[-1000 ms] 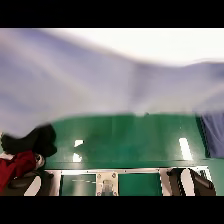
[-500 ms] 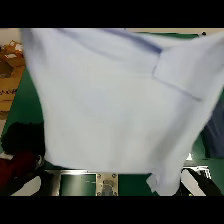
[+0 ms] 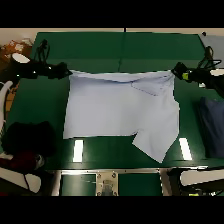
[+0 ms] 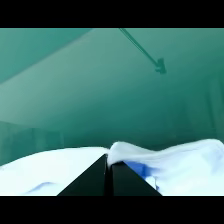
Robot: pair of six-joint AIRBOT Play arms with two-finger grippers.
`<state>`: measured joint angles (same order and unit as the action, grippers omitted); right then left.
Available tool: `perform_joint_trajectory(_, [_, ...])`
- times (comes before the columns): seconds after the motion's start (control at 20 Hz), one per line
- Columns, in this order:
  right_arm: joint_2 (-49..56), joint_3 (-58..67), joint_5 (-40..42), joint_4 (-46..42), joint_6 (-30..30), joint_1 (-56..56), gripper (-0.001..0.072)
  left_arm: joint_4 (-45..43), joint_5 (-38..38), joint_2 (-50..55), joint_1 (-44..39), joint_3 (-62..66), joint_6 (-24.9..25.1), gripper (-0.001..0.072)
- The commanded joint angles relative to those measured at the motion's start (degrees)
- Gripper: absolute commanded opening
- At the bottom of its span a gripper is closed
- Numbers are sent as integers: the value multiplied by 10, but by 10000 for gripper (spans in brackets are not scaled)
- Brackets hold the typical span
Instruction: Fold the shirts.
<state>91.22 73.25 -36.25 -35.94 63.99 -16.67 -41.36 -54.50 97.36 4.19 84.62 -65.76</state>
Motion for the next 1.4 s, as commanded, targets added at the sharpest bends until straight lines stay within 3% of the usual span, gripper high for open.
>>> perform_joint_trajectory(0.0, [73,82,2,6,0,4,16,3,77,32,-7,4,3,26])
perform_joint_trajectory(0.1, [73,113,-10,5,0,1,16,2,80,32,-7,26,3,26])
perform_joint_trajectory(0.2, [72,136,-73,3,0,-17,15,-9,60,32,-5,52,2,26])
perform_joint_trajectory(0.55, [56,116,-311,-69,3,-107,14,-99,-155,32,46,76,-43,26])
perform_joint_trajectory(0.7, [23,40,-306,-113,0,-116,14,-108,-165,33,41,36,-47,26])
perform_joint_trajectory(1.05, [11,-87,-230,-126,-15,-108,14,-110,-78,35,7,-54,-31,26])
perform_joint_trajectory(1.3, [10,-90,-235,-128,-15,-111,21,-110,-110,35,4,-53,-36,28])
perform_joint_trajectory(1.35, [10,-83,-246,-128,-15,-111,196,-110,-123,34,5,-53,-49,52])
